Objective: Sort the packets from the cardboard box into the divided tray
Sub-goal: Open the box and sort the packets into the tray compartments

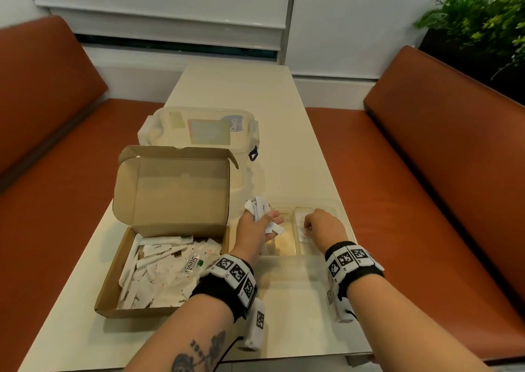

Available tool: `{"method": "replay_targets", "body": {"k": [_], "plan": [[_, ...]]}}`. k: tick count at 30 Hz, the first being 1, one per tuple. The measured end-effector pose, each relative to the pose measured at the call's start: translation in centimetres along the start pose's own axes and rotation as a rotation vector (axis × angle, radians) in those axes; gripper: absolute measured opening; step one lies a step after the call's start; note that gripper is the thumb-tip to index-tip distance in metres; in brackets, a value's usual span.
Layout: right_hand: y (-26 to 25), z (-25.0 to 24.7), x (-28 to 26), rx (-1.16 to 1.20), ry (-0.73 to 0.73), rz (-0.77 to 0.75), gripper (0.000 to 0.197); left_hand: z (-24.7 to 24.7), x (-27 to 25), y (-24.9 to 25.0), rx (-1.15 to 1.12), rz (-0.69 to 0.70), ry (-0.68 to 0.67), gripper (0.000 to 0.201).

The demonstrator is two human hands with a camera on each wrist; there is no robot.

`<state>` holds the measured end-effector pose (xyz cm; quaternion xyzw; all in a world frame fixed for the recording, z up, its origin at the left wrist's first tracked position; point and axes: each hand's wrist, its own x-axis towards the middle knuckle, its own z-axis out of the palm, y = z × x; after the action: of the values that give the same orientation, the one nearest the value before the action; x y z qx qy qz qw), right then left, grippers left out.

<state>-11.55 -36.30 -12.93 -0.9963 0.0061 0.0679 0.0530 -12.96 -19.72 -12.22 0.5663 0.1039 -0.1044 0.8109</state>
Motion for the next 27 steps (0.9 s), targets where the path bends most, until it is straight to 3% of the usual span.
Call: {"method": "replay_targets", "body": {"k": [3,7,19,23,27], "plan": [[-0.1,0.5,-0.3,0.076,0.073,0.010,0.015,-0.1,0.1,-0.1,0.016,0.000,0.006,0.011],[-0.2,0.7,-0.1,0.070,0.048,0.032,0.013,0.0,0.2,-0.2,0.039,-0.005,0.012,0.024],[-0.2,0.5,-0.3,0.127,0.062,0.063,0.007,-0.4,0.4,-0.7,0.091,0.005,-0.019,0.021],[-1.5,-0.6,-0.9,0.397,0.260,0.060,0.024,-0.3,0.6,-0.4,-0.003,-0.064,-0.014,0.016],[-3.8,-2.1,-1.2,0.821,0.199,-0.001,0.020,-0.3,0.2,-0.3,0.072,-0.070,-0.095,0.025]]}}
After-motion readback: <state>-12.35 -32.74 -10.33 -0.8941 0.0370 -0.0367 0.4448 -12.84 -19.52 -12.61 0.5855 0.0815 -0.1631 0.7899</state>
